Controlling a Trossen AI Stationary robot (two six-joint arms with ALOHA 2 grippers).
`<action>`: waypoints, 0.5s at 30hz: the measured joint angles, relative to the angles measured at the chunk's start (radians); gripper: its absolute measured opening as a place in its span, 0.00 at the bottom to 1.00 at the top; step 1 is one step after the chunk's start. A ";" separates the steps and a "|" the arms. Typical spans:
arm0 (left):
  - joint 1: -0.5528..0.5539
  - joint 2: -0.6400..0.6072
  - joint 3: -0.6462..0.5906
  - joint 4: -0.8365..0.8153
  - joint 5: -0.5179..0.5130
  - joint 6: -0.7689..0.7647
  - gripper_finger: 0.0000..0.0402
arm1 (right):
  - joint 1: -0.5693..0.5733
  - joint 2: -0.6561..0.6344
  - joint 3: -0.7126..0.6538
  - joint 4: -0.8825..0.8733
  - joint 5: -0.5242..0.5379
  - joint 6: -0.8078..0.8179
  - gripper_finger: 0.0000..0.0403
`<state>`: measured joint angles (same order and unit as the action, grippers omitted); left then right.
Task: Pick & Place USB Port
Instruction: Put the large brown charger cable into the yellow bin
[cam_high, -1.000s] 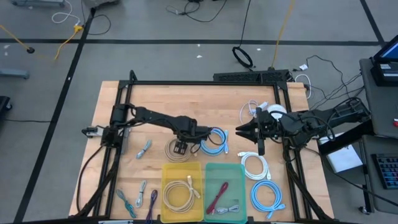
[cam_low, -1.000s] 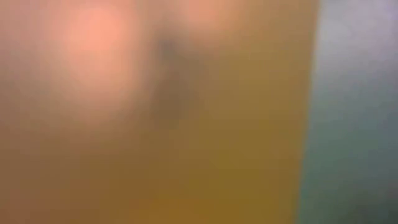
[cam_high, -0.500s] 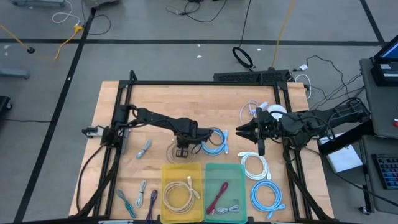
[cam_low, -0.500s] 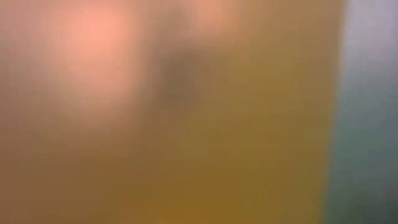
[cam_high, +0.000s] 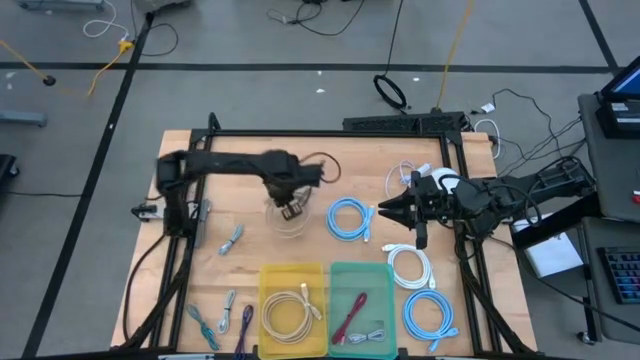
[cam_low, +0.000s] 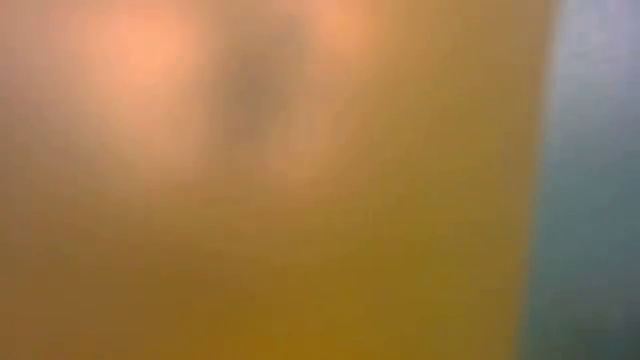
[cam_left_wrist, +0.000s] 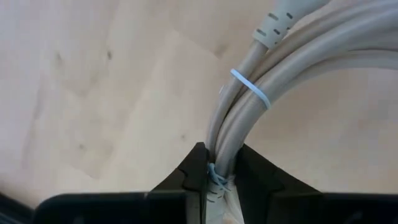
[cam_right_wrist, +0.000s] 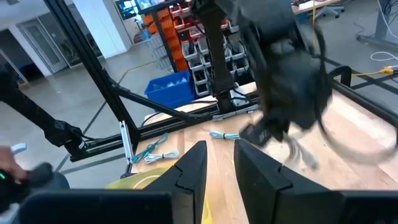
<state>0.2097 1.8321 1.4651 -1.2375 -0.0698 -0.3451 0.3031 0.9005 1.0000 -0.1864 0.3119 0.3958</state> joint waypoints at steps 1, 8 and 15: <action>-0.005 -0.046 0.000 -0.002 0.030 -0.022 0.13 | 0.000 0.000 0.000 0.000 0.000 0.000 0.18; -0.252 -0.295 0.004 0.022 0.256 -0.348 0.13 | 0.000 0.000 0.000 -0.005 0.003 -0.016 0.18; -0.665 -0.254 0.003 0.205 0.234 -0.698 0.13 | -0.002 0.000 0.000 -0.006 0.060 -0.050 0.18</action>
<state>-0.4552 1.5782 1.4685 -1.0325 0.1638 -1.0426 0.3010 0.9005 1.0000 -0.1919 0.3723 0.3462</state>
